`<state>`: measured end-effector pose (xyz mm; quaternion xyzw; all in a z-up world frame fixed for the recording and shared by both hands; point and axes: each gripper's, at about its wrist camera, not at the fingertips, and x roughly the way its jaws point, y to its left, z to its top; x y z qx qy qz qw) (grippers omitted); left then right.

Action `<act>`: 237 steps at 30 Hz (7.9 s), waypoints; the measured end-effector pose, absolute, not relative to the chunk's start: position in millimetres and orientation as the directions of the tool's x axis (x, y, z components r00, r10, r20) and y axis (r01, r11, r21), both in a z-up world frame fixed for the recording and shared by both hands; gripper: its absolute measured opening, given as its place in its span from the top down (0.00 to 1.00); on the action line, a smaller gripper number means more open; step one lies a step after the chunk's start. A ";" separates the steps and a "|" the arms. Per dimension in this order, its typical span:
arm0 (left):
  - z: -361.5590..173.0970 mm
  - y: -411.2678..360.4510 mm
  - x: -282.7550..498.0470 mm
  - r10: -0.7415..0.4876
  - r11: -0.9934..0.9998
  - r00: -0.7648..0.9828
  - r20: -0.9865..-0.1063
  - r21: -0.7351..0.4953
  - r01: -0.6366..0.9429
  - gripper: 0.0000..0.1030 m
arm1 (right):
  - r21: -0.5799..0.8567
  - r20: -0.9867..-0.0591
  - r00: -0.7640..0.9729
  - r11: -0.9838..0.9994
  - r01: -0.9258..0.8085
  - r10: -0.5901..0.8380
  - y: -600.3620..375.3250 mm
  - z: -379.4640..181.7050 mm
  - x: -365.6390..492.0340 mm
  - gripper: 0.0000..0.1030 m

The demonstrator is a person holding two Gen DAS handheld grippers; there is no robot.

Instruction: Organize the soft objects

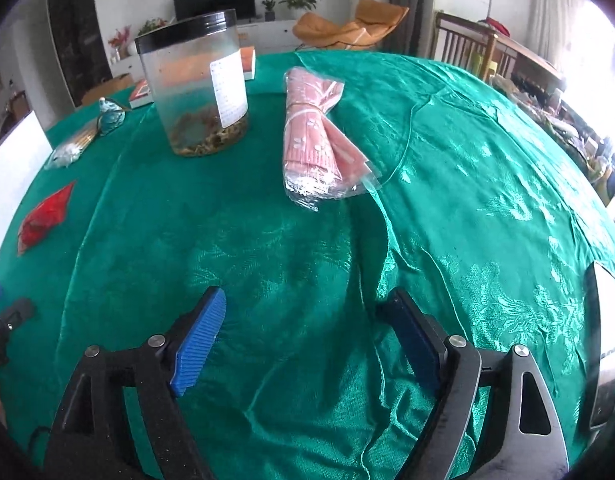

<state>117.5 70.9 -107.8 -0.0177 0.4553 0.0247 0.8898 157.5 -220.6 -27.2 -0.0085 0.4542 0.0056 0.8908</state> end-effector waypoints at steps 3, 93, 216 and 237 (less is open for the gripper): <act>-107.8 71.0 117.5 0.028 0.998 0.584 -0.811 -0.009 -0.060 0.00 | -0.010 -0.810 0.587 1.000 -0.019 0.003 -219.9 -27.6 157.2 0.17; -76.7 84.8 253.6 -0.020 0.992 0.402 -0.915 -0.069 -0.107 0.03 | -0.005 -0.811 0.584 1.000 -0.029 0.012 -214.5 -28.7 156.8 0.12; -81.6 76.9 216.0 -0.096 0.984 0.474 -0.875 -0.155 -0.086 0.76 | 0.027 -0.869 0.489 0.994 -0.108 0.076 -229.6 1.1 302.8 0.76; 55.9 295.7 8.3 0.188 0.913 0.639 -0.746 -0.107 -0.394 0.52 | 0.428 -0.612 0.338 0.659 -0.618 0.715 30.8 173.9 140.9 0.73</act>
